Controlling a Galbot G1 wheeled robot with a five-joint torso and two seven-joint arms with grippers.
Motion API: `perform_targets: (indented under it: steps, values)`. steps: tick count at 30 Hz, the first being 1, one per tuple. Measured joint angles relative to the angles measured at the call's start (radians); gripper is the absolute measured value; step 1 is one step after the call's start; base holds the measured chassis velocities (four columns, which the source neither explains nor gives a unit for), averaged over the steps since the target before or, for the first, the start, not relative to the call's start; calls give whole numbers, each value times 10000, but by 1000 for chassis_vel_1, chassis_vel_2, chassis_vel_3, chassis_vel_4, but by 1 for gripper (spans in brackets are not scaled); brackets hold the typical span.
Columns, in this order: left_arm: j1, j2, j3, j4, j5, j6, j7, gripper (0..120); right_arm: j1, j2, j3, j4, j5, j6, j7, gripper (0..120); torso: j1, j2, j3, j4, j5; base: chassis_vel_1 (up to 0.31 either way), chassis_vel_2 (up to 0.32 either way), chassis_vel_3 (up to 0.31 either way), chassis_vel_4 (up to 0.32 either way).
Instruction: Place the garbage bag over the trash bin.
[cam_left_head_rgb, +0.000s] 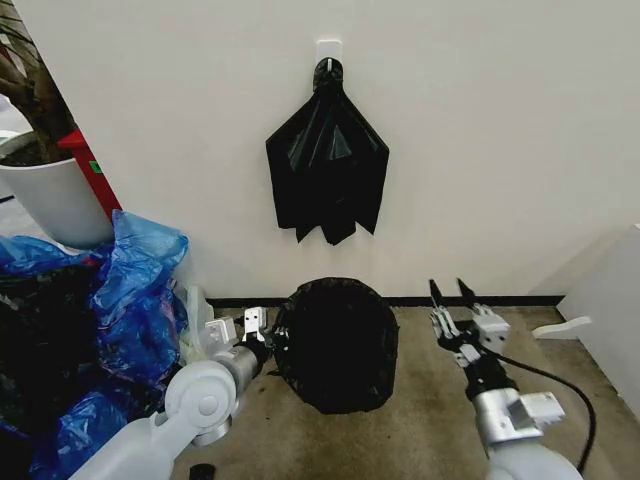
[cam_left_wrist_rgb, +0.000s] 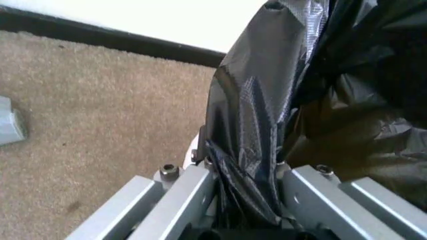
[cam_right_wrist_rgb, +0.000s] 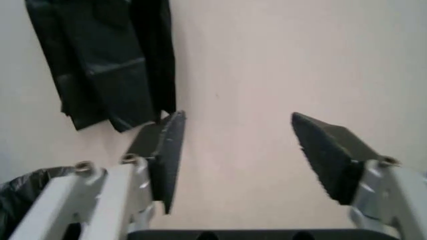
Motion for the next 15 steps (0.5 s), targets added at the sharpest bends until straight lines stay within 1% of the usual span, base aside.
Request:
perform_targets:
  steps: [1,2,6,7,9,10,15]
  values:
    - [0,0,0,0,0,0,0,1,0,0,0,0,0,0,0,61,0,0,0,0,0,0,0,0,0]
    - [-61,-30,116,95,44,0,34,1,-255,138,75,17,1,144,-39,68,0,0,-1,-1,1,0,0,0,0]
    - [-180,-192,282,376,64,78,-135,1,-557,385,140,68,-9,386,-70,84,1,0,0,3,1,0,0,0,0]
    - [-180,-192,282,376,64,78,-135,1,-557,385,140,68,-9,386,-70,84,1,0,0,3,1,0,0,0,0]
    - [-233,-250,323,435,-26,124,-272,1,-554,431,128,95,-13,394,-68,90,1,0,0,2,0,0,0,0,0]
    - [-262,-284,346,474,-106,145,-319,1,-532,453,94,128,-14,394,-54,97,1,0,0,2,1,0,0,0,0]
    - [-295,-406,377,608,-350,149,-337,1,-402,501,19,222,-12,318,-17,100,1,0,0,3,1,0,0,0,0]
